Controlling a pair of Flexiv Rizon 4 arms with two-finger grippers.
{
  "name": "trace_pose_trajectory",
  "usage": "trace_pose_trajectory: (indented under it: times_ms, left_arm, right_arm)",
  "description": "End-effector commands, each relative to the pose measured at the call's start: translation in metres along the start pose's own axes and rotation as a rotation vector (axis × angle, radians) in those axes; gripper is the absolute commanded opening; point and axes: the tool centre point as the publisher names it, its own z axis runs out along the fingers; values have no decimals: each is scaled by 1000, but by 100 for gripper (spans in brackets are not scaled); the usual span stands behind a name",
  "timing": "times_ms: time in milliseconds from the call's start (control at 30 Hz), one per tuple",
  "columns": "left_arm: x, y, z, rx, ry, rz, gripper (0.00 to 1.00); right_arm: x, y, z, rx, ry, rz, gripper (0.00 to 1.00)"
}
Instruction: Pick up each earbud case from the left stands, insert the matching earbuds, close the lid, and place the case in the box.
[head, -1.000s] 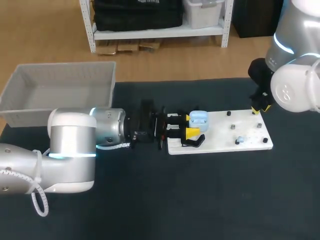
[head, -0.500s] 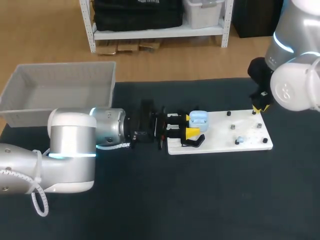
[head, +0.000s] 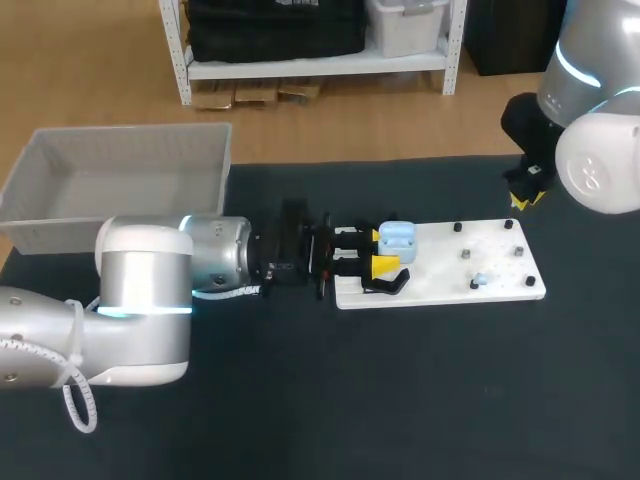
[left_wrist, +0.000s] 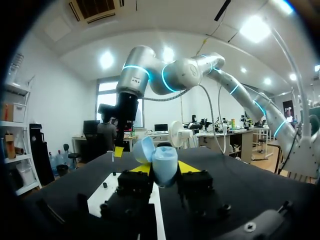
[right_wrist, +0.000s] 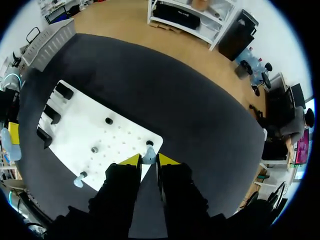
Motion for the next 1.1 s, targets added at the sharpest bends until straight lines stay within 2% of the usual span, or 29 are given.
trace_pose_trajectory:
  times_ms: [33, 133, 433, 767, 1100]
  left_arm:
    - [1, 0, 0, -1, -2, 1, 0]
    - [1, 0, 0, -1, -2, 1, 0]
    - [1, 0, 0, -1, -2, 1, 0]
    - [1, 0, 0, -1, -2, 1, 0]
    - [1, 0, 0, -1, -2, 1, 0]
  right_arm:
    - [24, 23, -42, 90, -37, 55, 0]
    - [29, 34, -60, 133, 0, 138, 0]
    - [49, 82, -100, 101, 33, 359, 0]
    - [68, 138, -111, 41, 42, 358, 0]
    - [68, 138, -111, 41, 42, 358, 0]
